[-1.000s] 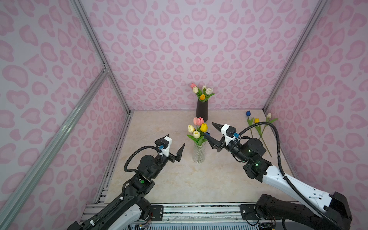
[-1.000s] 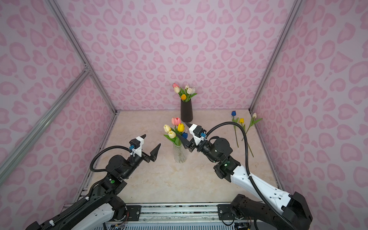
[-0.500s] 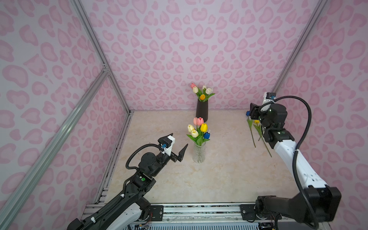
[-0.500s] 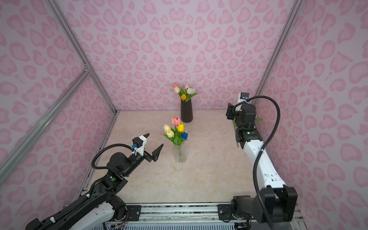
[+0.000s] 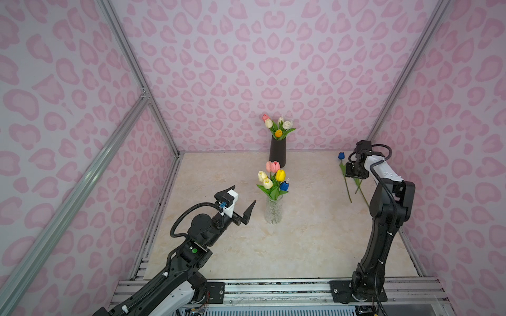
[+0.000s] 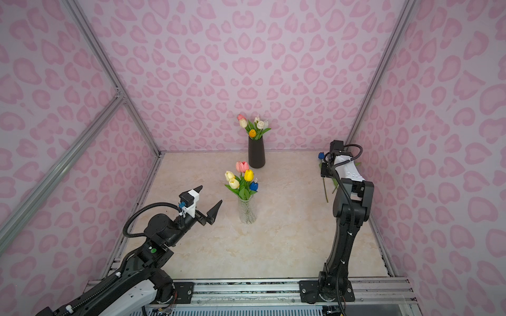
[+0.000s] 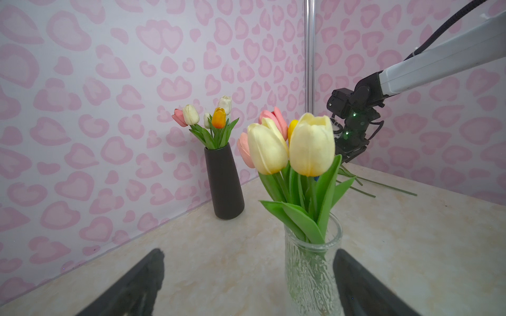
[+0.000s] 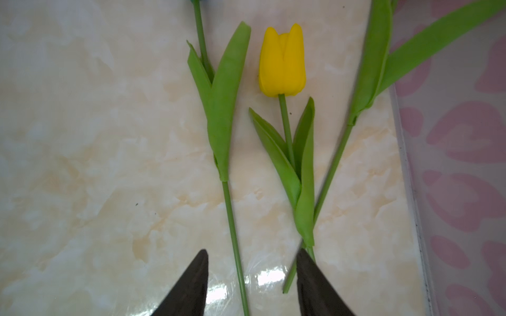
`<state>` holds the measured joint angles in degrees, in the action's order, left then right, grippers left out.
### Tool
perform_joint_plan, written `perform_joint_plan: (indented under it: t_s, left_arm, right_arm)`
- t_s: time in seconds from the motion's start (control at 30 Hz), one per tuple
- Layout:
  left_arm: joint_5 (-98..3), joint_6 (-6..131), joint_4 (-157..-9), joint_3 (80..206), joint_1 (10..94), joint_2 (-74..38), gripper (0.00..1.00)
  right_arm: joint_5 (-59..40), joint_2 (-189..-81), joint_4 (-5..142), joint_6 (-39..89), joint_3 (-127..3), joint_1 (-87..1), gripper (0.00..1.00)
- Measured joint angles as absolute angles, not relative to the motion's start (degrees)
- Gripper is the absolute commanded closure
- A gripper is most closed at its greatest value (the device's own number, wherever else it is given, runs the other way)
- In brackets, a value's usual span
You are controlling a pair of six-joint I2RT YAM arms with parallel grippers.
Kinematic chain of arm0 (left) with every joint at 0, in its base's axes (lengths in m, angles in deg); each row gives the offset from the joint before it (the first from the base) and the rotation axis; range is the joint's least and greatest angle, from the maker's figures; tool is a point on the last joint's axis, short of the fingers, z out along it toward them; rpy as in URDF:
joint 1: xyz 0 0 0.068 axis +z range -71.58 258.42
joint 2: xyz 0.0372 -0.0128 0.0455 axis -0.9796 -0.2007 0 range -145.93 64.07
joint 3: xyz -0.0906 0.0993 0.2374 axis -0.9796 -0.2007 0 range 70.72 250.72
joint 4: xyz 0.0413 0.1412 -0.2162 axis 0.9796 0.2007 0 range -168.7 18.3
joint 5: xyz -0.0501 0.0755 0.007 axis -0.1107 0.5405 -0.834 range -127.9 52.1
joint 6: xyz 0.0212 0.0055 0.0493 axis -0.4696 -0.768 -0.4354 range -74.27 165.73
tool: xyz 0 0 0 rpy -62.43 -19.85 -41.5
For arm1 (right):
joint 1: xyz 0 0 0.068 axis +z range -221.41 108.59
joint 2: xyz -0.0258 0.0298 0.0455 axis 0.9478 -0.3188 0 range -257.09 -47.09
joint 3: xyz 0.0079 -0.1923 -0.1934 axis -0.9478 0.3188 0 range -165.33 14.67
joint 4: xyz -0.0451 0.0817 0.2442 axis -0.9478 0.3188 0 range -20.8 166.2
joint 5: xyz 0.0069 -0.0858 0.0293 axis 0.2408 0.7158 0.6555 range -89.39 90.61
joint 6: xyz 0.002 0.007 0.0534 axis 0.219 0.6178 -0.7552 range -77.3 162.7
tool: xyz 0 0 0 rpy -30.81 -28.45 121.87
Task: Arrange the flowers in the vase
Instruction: 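Move the right gripper to the blue tulip lying on the table, then grasp the blue tulip stem with the right gripper and lift it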
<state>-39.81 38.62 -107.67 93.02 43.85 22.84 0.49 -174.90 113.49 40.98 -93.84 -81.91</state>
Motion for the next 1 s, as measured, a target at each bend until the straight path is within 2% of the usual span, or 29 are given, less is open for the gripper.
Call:
perform_joint_plan:
  t_s: [0.33,0.43,0.57,0.77,0.9,1.0]
  left_arm:
    - [-39.8,38.6,-107.5,92.6,43.9,23.6,0.03]
    - [-39.8,38.6,-107.5,92.6,43.9,23.6,0.03]
    - [-39.9,38.6,-107.2,92.6,43.9,23.9,0.03]
    - [-39.8,38.8,-107.1,92.6,43.9,24.3,0.03]
    - [-39.8,38.8,-107.1,92.6,43.9,24.3,0.03]
    - [-39.8,38.9,-107.1,92.6,43.9,24.3,0.03]
  right_arm:
    - [-0.9,-184.9,117.3,42.5,-103.0,-80.2,0.56]
    - [-0.9,-186.4,117.9,42.5,-104.6,-79.7,0.63]
    - [-1.4,-188.0,117.9,42.2,-106.7,-79.7,0.80]
    - [-1.4,-188.0,116.4,41.8,-106.2,-79.6,0.98]
    - [-1.2,-186.6,114.3,41.4,-103.7,-79.6,1.00]
    - [-0.9,-182.0,112.6,40.8,-96.7,-79.2,1.00]
